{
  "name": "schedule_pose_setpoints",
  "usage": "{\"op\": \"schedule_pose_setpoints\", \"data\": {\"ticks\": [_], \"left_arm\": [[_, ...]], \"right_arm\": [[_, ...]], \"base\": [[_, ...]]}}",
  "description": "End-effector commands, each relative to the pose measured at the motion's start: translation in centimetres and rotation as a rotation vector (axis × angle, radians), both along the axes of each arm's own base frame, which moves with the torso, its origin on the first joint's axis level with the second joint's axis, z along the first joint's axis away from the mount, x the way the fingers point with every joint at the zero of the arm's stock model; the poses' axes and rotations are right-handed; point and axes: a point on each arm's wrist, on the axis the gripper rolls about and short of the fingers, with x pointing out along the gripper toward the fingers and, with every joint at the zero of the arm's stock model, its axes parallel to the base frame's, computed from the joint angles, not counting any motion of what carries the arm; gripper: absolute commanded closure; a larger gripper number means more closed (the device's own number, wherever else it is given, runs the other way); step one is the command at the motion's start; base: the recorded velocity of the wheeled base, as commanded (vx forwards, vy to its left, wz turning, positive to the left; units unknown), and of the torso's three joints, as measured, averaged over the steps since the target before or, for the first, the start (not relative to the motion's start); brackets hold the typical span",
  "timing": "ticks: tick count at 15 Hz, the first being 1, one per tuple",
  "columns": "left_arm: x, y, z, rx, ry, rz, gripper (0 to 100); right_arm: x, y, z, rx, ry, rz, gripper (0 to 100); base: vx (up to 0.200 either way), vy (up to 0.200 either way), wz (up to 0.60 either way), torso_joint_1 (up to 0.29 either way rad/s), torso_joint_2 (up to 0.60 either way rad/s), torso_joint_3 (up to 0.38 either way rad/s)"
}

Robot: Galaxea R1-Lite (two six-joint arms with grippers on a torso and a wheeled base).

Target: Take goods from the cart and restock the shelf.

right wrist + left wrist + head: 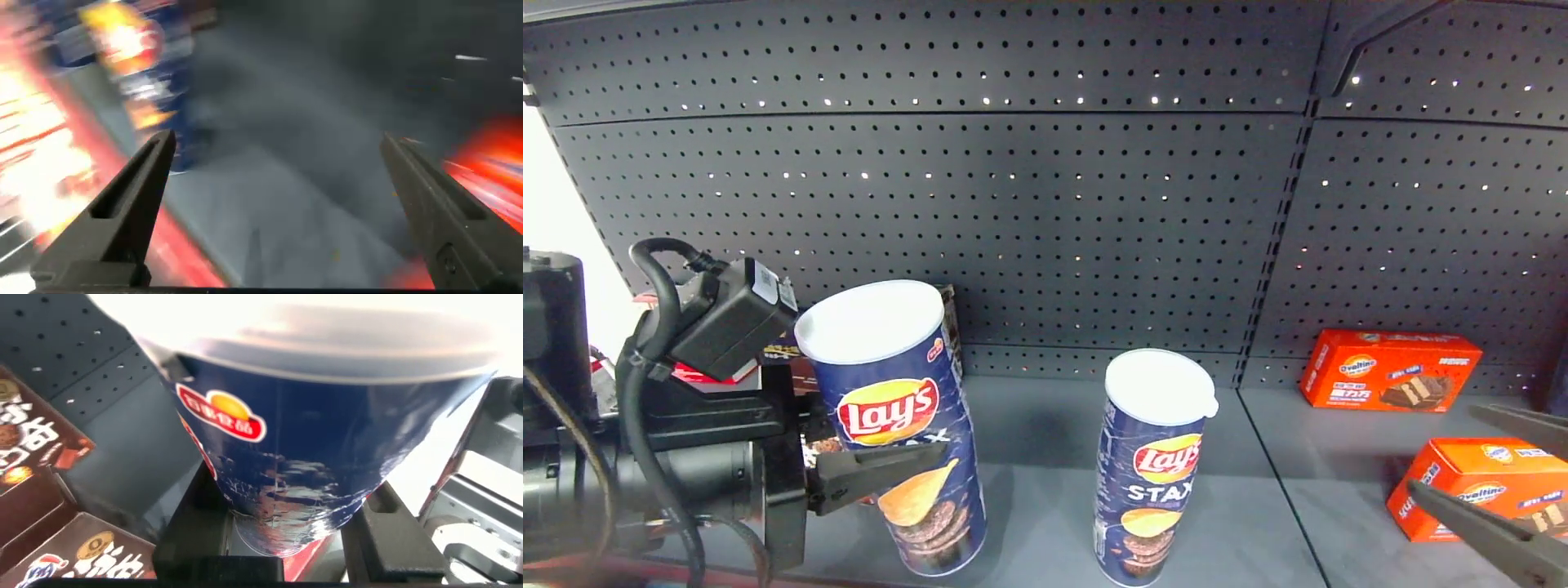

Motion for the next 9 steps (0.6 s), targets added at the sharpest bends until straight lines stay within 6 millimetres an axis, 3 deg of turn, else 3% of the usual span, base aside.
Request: {"op": "schedule_pose_setpoints", "data": {"ticks": [1,6,9], "left_arm": [[1.3,0.0,-0.4,0.01,0.024,0.017,100],[5.3,-1.3,-1.3,-0.035,-0.061,0.03,100],[6.6,-1.8,-2.6,-0.037,-0.016,-0.02,100]], "right_arm": [[-5.1,-3.2,0.1,0.112,-0.127,-0.254,0],[-8.2,-4.7,-2.8,0.104,-0.14,-0.466,0],[-10.2,-5.1,-7.6,0.113,-0.175,-0.534,0]], "base": [[0.0,0.0,0.0,0.0,0.0,0.0],[0.0,0.0,0.0,0.0,0.0,0.0],[0.0,0.0,0.0,0.0,0.0,0.0]]}}
